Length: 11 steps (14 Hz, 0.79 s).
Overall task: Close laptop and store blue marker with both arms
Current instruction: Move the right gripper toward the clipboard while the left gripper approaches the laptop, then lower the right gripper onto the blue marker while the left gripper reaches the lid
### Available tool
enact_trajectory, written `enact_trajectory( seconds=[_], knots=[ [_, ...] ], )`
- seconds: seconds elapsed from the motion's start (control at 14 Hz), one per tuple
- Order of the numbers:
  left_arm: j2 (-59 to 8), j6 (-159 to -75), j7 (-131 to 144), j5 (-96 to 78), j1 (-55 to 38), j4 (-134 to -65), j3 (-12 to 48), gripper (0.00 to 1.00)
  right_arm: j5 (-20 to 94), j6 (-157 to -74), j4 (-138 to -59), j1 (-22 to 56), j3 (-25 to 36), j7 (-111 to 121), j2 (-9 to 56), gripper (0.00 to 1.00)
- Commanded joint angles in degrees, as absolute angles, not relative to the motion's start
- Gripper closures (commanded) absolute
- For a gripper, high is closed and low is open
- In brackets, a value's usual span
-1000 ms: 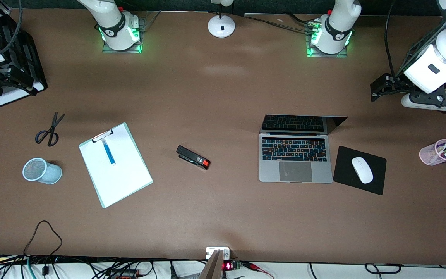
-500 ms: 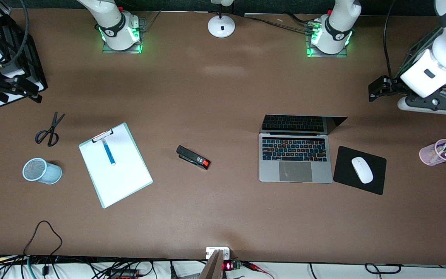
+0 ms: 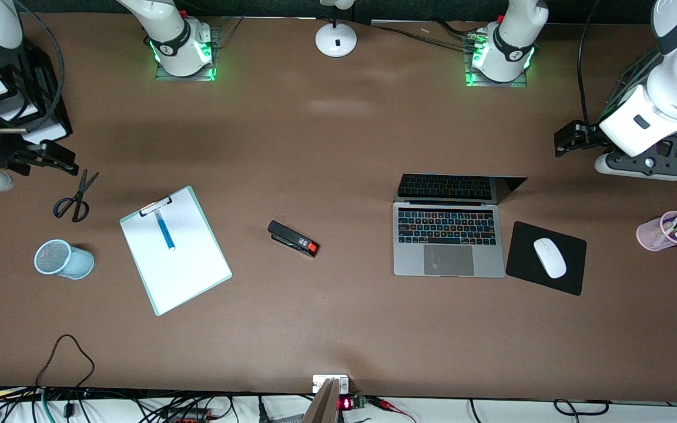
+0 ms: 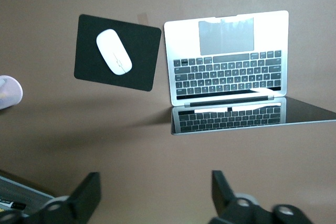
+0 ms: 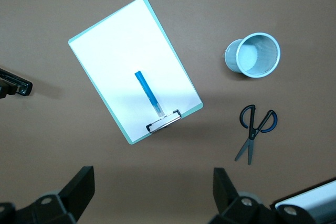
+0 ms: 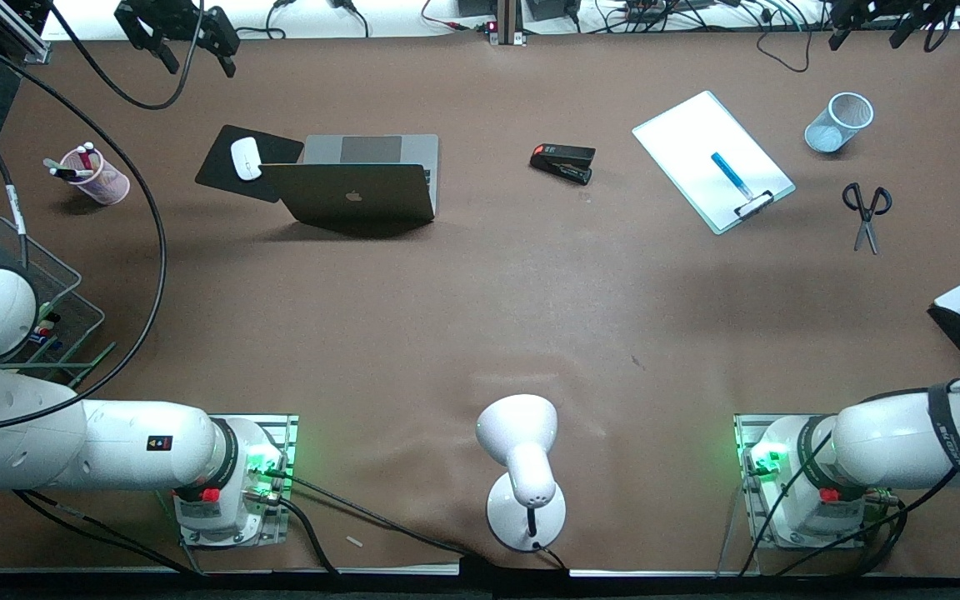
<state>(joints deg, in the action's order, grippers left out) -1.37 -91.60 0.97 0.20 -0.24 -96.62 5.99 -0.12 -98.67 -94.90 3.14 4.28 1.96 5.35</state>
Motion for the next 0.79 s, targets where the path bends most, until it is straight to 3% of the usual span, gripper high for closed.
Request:
enact_trajectory(
  seconds=[0.0,0.14,0.71],
  knots=[
    [-2.28,-89.21,1.40,0.00,-0.53,-95.54,5.98,0.76,-0.09,-99.49,-93.78,2.99,4.04,3.16,7.55,0.00],
    [-2.20,-88.95,1.32,-0.53,-0.44,-95.54,5.98,1.00,-0.09,-100.46,-93.87,2.99,4.04,4.56,8.70,0.00],
    [-1.32,-86.22,1.58,-0.88,-0.53,-96.23,7.72,1.00,-0.53,-103.70,-93.78,2.90,4.04,9.74,13.96,0.00]
  ],
)
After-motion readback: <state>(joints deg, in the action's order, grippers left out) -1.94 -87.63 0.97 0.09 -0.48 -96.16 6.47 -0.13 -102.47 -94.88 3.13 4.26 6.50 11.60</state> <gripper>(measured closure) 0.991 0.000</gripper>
